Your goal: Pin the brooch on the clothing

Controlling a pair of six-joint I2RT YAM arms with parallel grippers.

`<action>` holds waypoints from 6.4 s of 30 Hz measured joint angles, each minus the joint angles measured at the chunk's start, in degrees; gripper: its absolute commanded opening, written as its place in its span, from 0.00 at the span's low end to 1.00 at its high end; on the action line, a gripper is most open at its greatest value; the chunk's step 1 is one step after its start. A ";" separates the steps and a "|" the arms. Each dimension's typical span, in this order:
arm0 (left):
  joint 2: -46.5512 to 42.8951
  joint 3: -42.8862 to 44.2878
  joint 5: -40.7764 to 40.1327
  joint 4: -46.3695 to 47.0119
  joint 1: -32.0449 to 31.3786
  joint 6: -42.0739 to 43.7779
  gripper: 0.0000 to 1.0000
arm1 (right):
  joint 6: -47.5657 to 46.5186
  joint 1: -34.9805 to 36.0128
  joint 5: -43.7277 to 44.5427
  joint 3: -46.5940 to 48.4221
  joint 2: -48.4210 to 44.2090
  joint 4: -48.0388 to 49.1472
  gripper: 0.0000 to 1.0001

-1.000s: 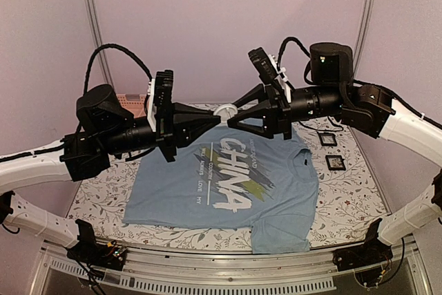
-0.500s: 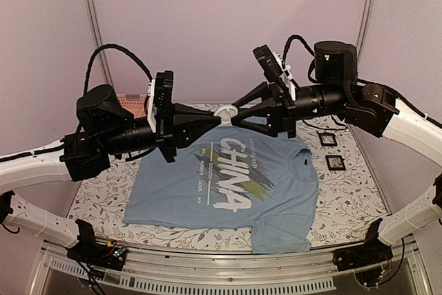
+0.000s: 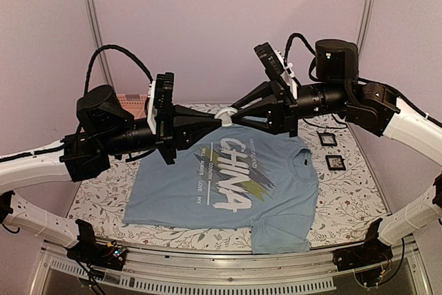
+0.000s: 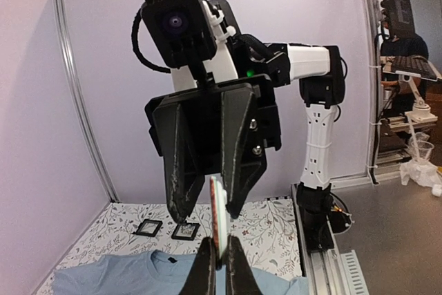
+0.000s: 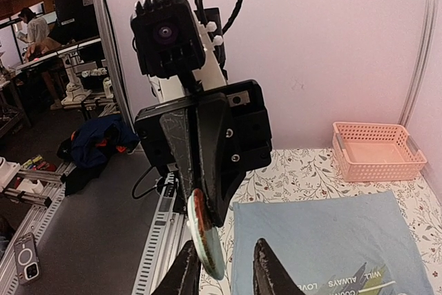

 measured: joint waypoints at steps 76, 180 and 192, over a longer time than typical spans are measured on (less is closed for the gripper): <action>-5.49 0.17 -10.84 -7.80 -1.36 8.00 0.00 | -4.57 -0.11 4.61 0.48 -3.82 -7.93 0.65; 13.05 -23.80 -33.48 3.08 3.02 -26.27 0.56 | 9.18 -8.68 33.05 -40.19 -11.21 11.26 0.00; 14.27 -32.13 -50.75 -2.23 6.64 -55.04 0.48 | 20.46 -16.46 36.28 -49.77 4.66 25.81 0.00</action>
